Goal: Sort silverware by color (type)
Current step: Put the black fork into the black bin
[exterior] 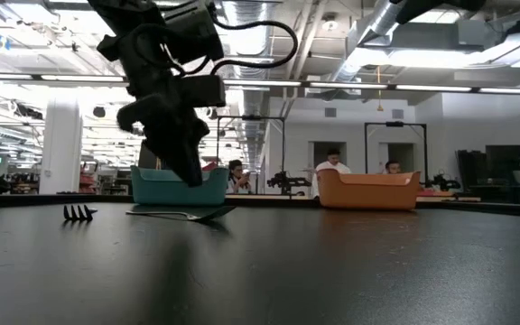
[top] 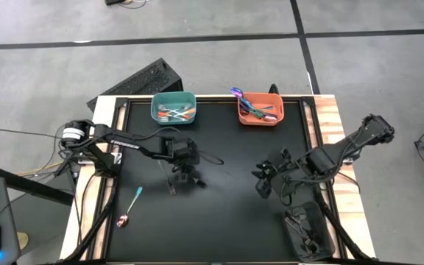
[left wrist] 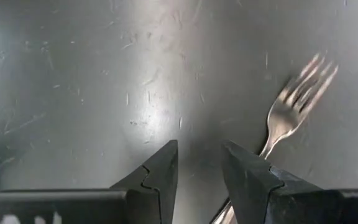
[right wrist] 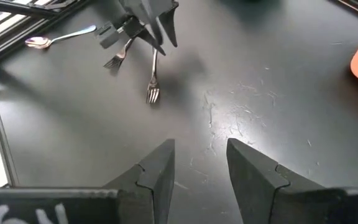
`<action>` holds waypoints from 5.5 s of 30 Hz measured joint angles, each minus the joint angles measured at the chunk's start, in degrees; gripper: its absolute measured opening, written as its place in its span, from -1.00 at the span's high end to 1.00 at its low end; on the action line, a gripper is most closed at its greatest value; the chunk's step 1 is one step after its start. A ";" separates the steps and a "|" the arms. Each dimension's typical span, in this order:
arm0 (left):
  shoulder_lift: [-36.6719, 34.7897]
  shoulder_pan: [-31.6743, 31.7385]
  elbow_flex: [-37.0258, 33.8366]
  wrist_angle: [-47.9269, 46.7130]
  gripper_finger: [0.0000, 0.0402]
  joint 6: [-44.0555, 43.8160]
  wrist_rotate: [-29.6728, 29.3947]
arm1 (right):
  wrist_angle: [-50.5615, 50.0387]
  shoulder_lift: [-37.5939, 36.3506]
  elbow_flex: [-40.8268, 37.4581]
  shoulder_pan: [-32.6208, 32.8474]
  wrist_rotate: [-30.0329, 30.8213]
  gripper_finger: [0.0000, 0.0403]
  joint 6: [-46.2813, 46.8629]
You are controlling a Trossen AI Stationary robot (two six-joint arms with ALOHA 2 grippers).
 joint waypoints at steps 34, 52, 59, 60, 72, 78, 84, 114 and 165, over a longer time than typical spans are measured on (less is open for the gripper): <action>8.74 -2.99 -1.79 1.58 0.84 15.83 6.72 | 2.83 0.07 0.00 -0.65 -0.90 0.19 0.04; -5.21 -4.29 1.96 17.11 1.00 -8.06 -5.08 | 3.88 1.60 -0.07 -7.93 -7.31 0.07 10.83; -10.14 -6.81 2.06 24.60 1.00 -14.96 -19.68 | 20.75 1.34 -0.04 -12.03 -7.62 -0.18 2.85; -10.77 -7.03 2.10 25.58 1.00 -16.82 -21.55 | 23.16 1.27 -0.04 -12.66 -7.73 -0.20 1.10; -11.08 -9.25 2.14 28.24 1.00 -8.66 -26.62 | 31.74 4.76 -0.02 -22.23 -7.47 -0.24 -9.37; -11.13 -10.03 2.13 28.72 1.00 -7.15 -26.67 | 34.65 7.39 -0.01 -22.80 -9.53 -0.21 -10.58; -11.13 -10.12 2.15 28.67 1.00 -7.22 -26.62 | 34.44 9.23 0.11 -22.80 -7.93 0.24 -9.81; -11.26 -9.27 2.17 12.05 0.47 -33.66 -12.41 | -25.59 -6.78 0.00 -15.44 -55.26 0.97 -11.55; -11.21 -8.65 -8.42 -14.05 0.46 -91.69 -11.72 | -4.63 -1.84 0.00 -2.44 -24.38 -0.03 -4.66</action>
